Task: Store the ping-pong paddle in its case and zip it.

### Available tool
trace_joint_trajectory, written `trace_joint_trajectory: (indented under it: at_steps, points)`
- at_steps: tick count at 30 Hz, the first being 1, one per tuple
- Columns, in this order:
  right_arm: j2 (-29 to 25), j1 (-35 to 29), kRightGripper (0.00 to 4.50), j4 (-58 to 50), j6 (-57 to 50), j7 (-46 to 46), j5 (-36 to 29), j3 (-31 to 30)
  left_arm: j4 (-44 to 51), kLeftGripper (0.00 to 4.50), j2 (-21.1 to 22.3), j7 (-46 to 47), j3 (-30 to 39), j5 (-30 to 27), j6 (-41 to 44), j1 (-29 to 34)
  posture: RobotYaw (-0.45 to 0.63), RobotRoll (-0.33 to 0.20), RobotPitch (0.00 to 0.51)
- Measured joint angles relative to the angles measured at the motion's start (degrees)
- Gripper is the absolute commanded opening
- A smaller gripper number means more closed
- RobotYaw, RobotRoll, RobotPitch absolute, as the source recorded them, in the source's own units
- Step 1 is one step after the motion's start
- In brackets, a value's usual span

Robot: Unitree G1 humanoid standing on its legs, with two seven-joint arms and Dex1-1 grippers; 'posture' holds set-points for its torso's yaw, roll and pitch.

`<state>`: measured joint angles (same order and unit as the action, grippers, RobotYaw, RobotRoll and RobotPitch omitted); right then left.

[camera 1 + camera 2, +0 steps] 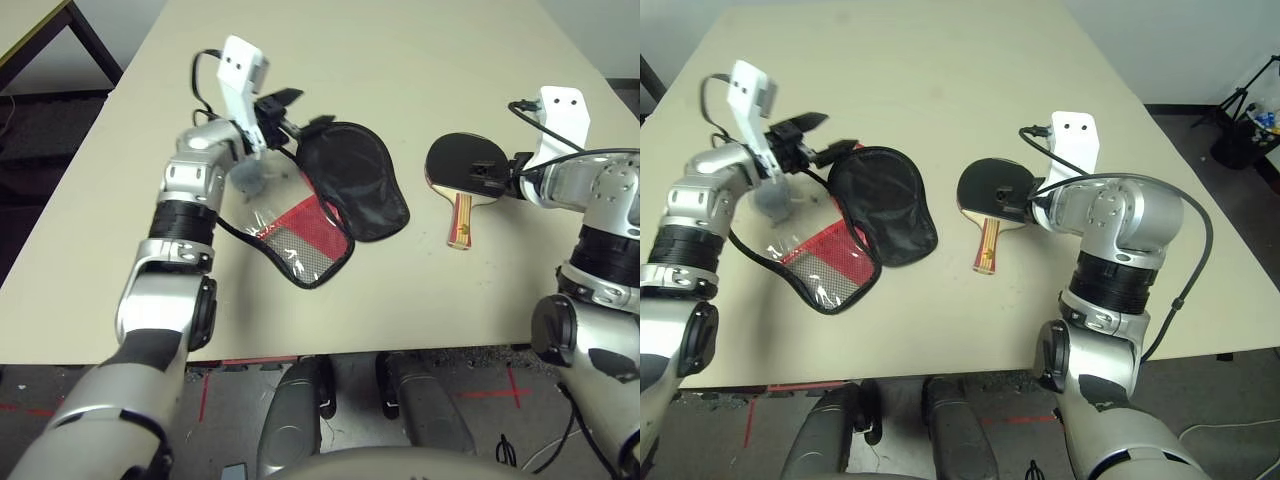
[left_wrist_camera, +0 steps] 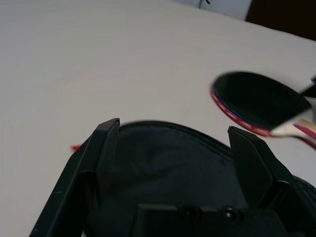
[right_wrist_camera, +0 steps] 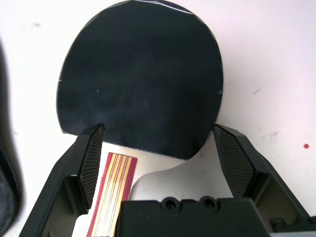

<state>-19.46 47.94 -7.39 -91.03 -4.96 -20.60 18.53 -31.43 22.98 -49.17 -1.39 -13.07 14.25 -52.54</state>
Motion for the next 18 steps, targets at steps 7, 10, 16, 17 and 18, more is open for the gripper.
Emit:
trace_joint_trajectory:
  at_steps: [7, 10, 16, 17, 18]
  points:
    - [2.10, -4.41, 4.48, -3.69, -0.01, -4.71, -4.72, -1.91, 6.78, 4.50, -3.42, -3.56, -4.90, 0.09, 2.52, 4.00, -0.18, 0.000, 0.206]
    - [3.22, -4.91, 4.48, -3.87, -0.02, -7.88, -7.40, -1.72, 7.99, 4.50, -4.44, -4.03, -6.15, 0.13, 2.85, 4.00, -0.18, 0.000, 0.206]
    - [3.73, -6.71, 4.48, -3.87, -0.03, -14.66, -15.00, -1.18, 8.02, 4.50, -5.98, -4.05, -6.43, 0.22, 2.92, 3.78, -0.19, 0.000, 0.207]
    - [4.35, -6.84, 4.48, -3.87, -0.04, -16.17, -16.41, -1.17, 7.89, 4.50, -6.07, -4.04, -6.43, 0.25, 2.88, 3.71, -0.18, 0.000, 0.207]
    - [5.00, -6.88, 4.48, -3.84, -0.04, -17.50, -17.69, -1.14, 7.78, 4.50, -6.11, -4.01, -6.43, 0.29, 2.84, 3.65, -0.18, 0.000, 0.206]
